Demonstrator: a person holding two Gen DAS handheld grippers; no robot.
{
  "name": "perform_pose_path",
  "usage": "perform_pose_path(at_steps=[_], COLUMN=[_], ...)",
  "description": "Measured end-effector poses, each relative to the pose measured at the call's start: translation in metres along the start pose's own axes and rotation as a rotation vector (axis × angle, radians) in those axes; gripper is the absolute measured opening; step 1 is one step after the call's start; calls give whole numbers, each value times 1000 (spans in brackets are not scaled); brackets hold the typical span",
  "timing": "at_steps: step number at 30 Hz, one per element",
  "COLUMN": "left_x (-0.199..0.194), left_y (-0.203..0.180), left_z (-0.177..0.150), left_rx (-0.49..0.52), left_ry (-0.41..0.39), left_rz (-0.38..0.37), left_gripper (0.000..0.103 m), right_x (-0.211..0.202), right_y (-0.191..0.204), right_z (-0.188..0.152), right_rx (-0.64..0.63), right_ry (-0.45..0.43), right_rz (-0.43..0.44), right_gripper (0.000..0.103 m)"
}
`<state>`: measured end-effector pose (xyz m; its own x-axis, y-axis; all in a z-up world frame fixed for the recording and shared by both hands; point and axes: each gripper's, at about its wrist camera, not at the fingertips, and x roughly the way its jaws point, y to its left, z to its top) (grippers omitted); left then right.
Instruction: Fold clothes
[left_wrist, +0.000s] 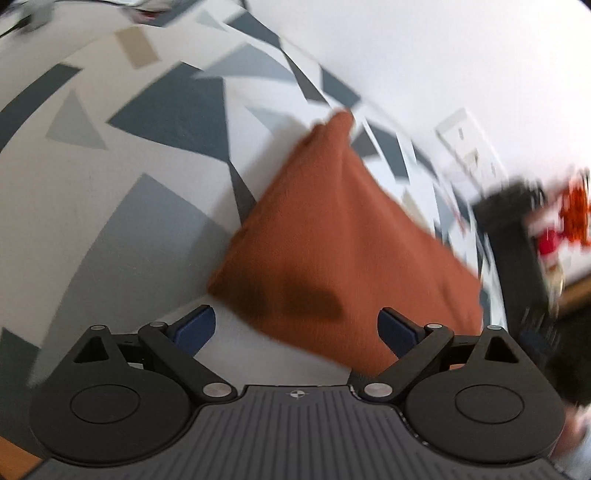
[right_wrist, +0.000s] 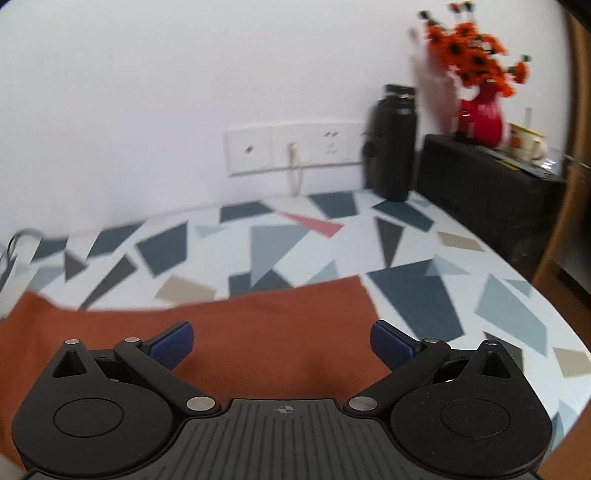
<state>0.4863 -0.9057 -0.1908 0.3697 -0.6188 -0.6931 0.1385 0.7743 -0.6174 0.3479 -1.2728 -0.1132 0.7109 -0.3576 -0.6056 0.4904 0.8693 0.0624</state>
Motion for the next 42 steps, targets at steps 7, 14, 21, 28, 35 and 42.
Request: perform_pose_path(at_steps=[7,14,21,28,35,42], left_x=[6,19,26,27,38,65], left_y=[19,42,49,29,17,21], left_z=[-2,7,22,21,34,52], left_rx=[-233,-367,-266,-21,-29,-71], left_ry=[-156,-170,-108,-111,-50,-9], left_rz=[-92,-140,-232,-213,-261,-245], left_gripper=[87,41,53,66,103,21], right_x=[26,37,43,35,15,37], right_y=[17,38,49,68,97,53], right_z=[-29,-37,-33,-29,-43,-52], right_rx=[-97,-167,-166,-219,-411,-16], right_ry=[102,90,101,77,55,164], right_rz=[90,124,139,141,196,155], right_gripper=[102,102,102,102,102,102])
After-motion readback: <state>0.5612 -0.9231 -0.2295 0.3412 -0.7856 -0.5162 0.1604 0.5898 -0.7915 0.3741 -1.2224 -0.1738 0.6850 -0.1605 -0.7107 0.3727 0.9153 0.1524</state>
